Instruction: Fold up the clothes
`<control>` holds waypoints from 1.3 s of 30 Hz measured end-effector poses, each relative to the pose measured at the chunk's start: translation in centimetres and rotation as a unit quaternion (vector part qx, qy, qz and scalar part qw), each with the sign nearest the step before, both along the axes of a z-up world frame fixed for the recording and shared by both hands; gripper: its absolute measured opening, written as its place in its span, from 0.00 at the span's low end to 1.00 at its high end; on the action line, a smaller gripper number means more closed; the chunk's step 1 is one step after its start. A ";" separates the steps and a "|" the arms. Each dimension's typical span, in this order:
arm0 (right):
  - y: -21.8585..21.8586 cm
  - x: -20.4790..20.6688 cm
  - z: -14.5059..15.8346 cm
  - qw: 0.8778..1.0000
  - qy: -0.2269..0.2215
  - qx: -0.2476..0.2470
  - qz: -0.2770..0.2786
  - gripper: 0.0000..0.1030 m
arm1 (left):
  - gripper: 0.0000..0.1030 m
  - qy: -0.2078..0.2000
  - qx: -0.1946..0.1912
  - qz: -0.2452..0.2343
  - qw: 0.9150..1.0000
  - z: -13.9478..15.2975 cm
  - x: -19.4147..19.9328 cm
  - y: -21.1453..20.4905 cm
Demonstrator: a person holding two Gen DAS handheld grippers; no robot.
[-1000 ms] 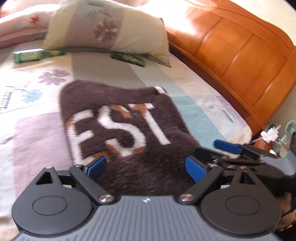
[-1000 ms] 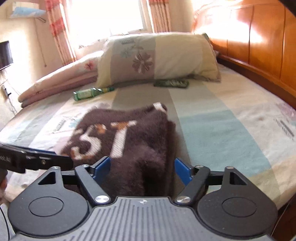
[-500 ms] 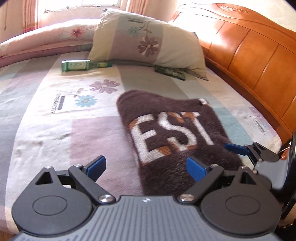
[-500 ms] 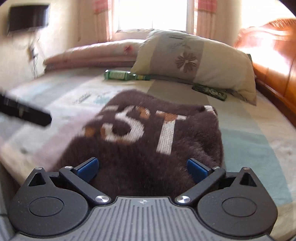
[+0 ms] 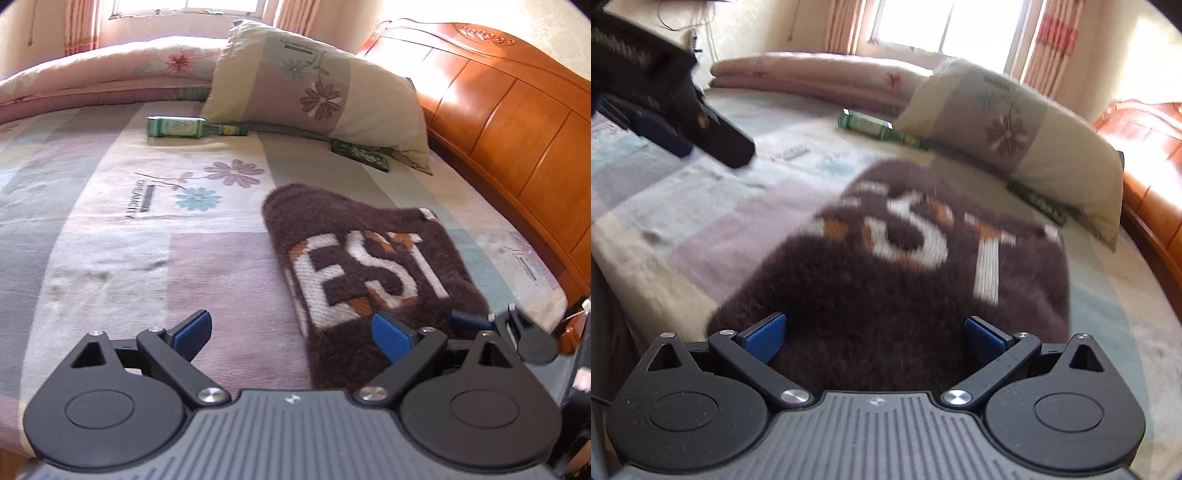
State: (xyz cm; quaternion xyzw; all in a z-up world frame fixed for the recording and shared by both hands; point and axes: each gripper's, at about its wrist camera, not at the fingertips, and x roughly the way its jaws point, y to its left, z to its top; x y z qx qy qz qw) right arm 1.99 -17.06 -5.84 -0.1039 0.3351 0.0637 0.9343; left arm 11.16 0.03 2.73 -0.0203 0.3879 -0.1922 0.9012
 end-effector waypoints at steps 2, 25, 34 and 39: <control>-0.3 -0.4 0.6 1.000 0.006 0.006 -0.003 1.00 | 0.91 -0.005 0.004 0.005 1.000 0.2 0.1 0.3; -8.3 2.5 0.7 0.993 0.015 0.103 -0.056 1.00 | 0.91 0.003 -0.016 -0.016 1.000 0.2 0.4 -0.3; -8.2 2.6 1.6 0.985 0.000 0.160 -0.060 1.00 | 0.91 0.017 -0.032 -0.029 0.999 -0.1 1.2 -1.9; -7.5 1.8 1.1 0.988 -0.008 0.139 -0.064 1.00 | 0.91 0.025 -0.034 -0.037 0.998 -0.2 1.8 -2.2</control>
